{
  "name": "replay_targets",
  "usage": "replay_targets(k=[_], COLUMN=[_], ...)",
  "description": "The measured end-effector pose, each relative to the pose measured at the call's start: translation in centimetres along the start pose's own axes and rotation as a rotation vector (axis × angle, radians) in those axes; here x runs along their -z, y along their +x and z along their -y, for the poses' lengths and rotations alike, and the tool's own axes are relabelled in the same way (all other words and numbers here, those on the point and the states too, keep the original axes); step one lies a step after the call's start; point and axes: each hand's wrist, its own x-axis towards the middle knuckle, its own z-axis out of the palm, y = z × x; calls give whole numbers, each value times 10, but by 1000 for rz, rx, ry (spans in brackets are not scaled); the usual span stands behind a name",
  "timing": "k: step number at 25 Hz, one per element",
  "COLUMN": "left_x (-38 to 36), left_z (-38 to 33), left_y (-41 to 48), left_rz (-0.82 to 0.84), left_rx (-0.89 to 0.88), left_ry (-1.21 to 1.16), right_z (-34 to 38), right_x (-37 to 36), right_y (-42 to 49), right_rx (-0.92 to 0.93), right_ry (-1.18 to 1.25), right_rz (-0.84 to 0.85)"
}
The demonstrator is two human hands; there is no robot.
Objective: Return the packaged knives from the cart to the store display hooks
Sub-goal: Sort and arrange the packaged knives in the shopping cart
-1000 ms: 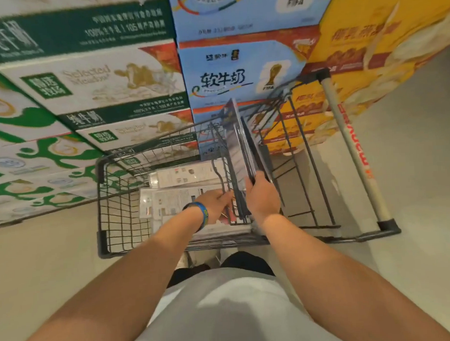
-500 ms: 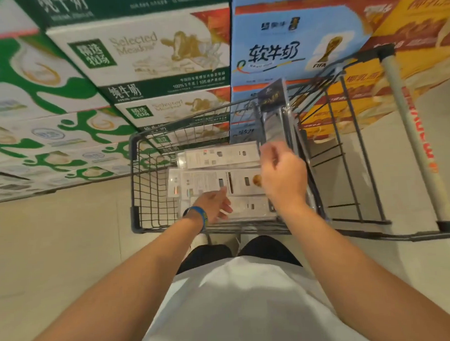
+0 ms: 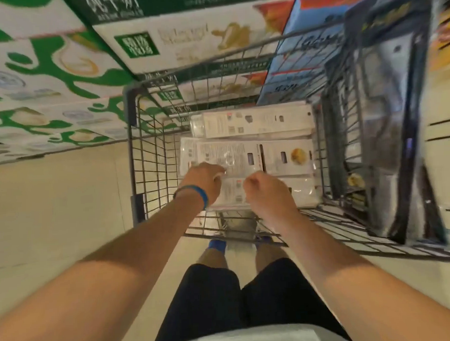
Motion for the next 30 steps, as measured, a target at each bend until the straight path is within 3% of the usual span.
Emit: replay_targets(k=[2, 4, 9, 12, 17, 24, 27, 30], left_x=[-9, -20, -42, -36, -29, -30, -19, 16], left_z=[6, 12, 4, 6, -4, -8, -10, -12], left_y=[30, 52, 86, 98, 116, 112, 106, 100], left_rz=[130, 180, 66, -67, -25, 71, 73, 54], left_rx=[-152, -152, -56, -83, 9, 28, -40, -232], left_ry=[272, 420, 637, 679, 534, 783, 770, 616], right_z=[-6, -13, -29, -22, -9, -9, -9, -10], right_x=[-10, -10, -6, -7, -10, -13, -10, -8], right_y=[30, 51, 67, 64, 54, 54, 54, 57], right_rx=[-84, -150, -182, -126, -82, -79, -62, -62], right_ry=[-102, -122, -184, -287, -429, -393, -395, -402], right_rz=[133, 217, 309, 270, 333, 441, 431, 381])
